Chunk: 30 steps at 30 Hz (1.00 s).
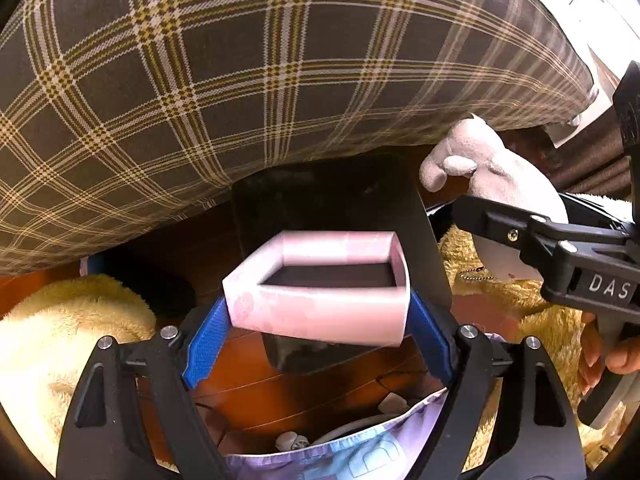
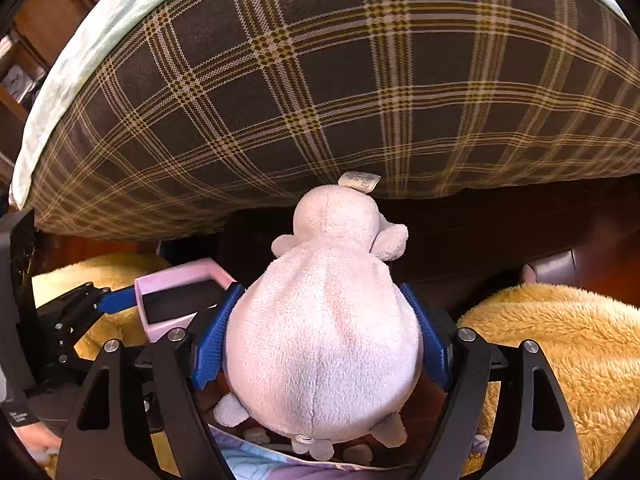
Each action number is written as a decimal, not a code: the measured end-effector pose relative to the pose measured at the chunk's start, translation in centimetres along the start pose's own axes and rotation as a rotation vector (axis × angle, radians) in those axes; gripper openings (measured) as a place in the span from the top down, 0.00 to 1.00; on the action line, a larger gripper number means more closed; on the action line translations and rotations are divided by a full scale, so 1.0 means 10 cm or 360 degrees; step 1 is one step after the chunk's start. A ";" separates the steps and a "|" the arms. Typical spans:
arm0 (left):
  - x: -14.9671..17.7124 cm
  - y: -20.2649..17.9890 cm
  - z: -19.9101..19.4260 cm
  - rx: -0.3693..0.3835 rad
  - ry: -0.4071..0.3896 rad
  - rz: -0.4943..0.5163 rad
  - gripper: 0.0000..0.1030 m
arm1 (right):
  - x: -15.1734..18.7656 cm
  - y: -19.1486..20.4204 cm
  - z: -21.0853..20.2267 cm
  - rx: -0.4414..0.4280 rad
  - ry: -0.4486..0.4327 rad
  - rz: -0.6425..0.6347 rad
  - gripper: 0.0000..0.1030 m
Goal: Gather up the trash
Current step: 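Lower both tools to the bin and release pink box and plush toy, then raise both open tools back over the bed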
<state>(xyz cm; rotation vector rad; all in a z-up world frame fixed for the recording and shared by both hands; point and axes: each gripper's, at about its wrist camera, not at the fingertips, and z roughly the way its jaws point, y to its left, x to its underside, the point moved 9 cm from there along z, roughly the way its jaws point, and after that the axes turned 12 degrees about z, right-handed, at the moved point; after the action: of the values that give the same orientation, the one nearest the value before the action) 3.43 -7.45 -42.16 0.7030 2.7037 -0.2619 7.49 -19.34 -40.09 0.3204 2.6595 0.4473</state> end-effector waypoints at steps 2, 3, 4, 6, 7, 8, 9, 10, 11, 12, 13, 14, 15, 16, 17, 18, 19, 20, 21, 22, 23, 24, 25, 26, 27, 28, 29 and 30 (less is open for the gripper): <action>-0.01 0.03 0.01 0.0011 -0.0002 -0.0014 0.25 | -0.01 0.03 0.01 -0.0021 0.0007 0.0010 0.22; -0.01 0.04 0.01 0.0017 -0.0001 -0.0021 0.25 | -0.01 0.04 0.01 -0.0035 0.0010 0.0019 0.22; -0.03 0.05 0.01 0.0019 0.0001 -0.0026 0.24 | -0.04 0.07 0.02 -0.0045 0.0013 0.0025 0.21; -0.02 0.09 -0.01 0.0014 -0.0002 -0.0036 0.18 | -0.12 0.09 -0.01 -0.0051 0.0002 0.0035 0.16; -0.03 0.10 -0.01 0.0007 -0.0006 -0.0036 0.16 | -0.14 0.09 -0.03 -0.0045 -0.0012 0.0036 0.15; -0.03 0.10 -0.02 0.0001 -0.0010 -0.0034 0.15 | -0.17 0.09 -0.06 -0.0041 -0.0025 0.0038 0.13; -0.03 0.11 -0.04 -0.0006 -0.0010 -0.0033 0.15 | -0.19 0.10 -0.07 -0.0037 -0.0035 0.0040 0.13; -0.04 0.10 -0.05 -0.0009 -0.0013 -0.0035 0.14 | -0.21 0.09 -0.10 -0.0027 -0.0046 0.0042 0.13; -0.05 0.11 -0.07 -0.0012 -0.0017 -0.0036 0.14 | -0.21 0.07 -0.14 -0.0013 -0.0062 0.0038 0.12; -0.05 0.12 -0.09 -0.0014 -0.0022 -0.0037 0.13 | -0.22 0.06 -0.17 0.0002 -0.0076 0.0027 0.12; -0.05 0.12 -0.13 -0.0016 -0.0030 -0.0036 0.12 | -0.24 0.06 -0.20 0.0024 -0.0091 0.0009 0.12; -0.06 0.13 -0.16 -0.0019 -0.0036 -0.0036 0.11 | -0.26 0.06 -0.23 0.0047 -0.0107 -0.0014 0.11; -0.07 0.14 -0.19 -0.0024 -0.0043 -0.0035 0.11 | -0.23 0.02 -0.26 0.0062 -0.0122 -0.0029 0.10; -0.09 0.15 -0.22 -0.0028 -0.0051 -0.0033 0.10 | -0.24 0.04 -0.29 0.0076 -0.0139 -0.0040 0.09; -0.11 0.14 -0.27 -0.0029 -0.0060 -0.0029 0.10 | -0.26 0.03 -0.34 0.0081 -0.0155 -0.0044 0.08; -0.13 0.15 -0.31 -0.0030 -0.0066 -0.0025 0.10 | -0.28 0.02 -0.39 0.0084 -0.0170 -0.0043 0.08; -0.15 0.15 -0.37 -0.0031 -0.0079 -0.0020 0.10 | -0.29 0.02 -0.43 0.0082 -0.0180 -0.0042 0.08; -0.17 0.15 -0.42 -0.0032 -0.0089 -0.0017 0.10 | -0.31 0.03 -0.49 0.0077 -0.0194 -0.0038 0.08; -0.19 0.15 -0.49 -0.0034 -0.0106 -0.0010 0.10 | -0.35 0.04 -0.55 0.0069 -0.0212 -0.0032 0.08; -0.21 0.15 -0.55 -0.0038 -0.0119 -0.0005 0.10 | -0.37 0.04 -0.60 0.0061 -0.0226 -0.0027 0.08; -0.25 0.14 -0.63 -0.0046 -0.0139 0.0003 0.10 | -0.41 0.05 -0.68 0.0050 -0.0248 -0.0020 0.08; -0.27 0.15 -0.70 -0.0049 -0.0165 0.0011 0.10 | -0.44 0.06 -0.75 0.0039 -0.0268 -0.0015 0.08; -0.31 0.15 -0.79 -0.0052 -0.0200 0.0021 0.10 | -0.50 0.08 -0.84 0.0023 -0.0299 -0.0010 0.08; -0.36 0.16 -0.89 -0.0062 -0.0236 0.0030 0.10 | -0.54 0.10 -0.90 0.0015 -0.0321 -0.0009 0.08; -0.40 0.16 -0.97 -0.0071 -0.0266 0.0035 0.10 | -0.60 0.13 -0.99 0.0003 -0.0350 -0.0011 0.08; -0.45 0.18 -1.05 -0.0083 -0.0297 0.0035 0.10 | -0.66 0.16 -1.07 -0.0008 -0.0378 -0.0016 0.08; -0.50 0.21 -1.14 -0.0100 -0.0328 0.0029 0.10 | -0.71 0.19 -1.14 -0.0018 -0.0402 -0.0024 0.08; -0.55 0.24 -1.21 -0.0115 -0.0353 0.0023 0.10 | -0.78 0.23 -1.22 -0.0026 -0.0435 -0.0040 0.08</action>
<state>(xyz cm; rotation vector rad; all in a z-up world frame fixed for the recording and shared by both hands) 5.91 -4.69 -29.17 0.6327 2.4834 -0.2235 9.38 -22.69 -25.91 0.3181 2.3904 0.3867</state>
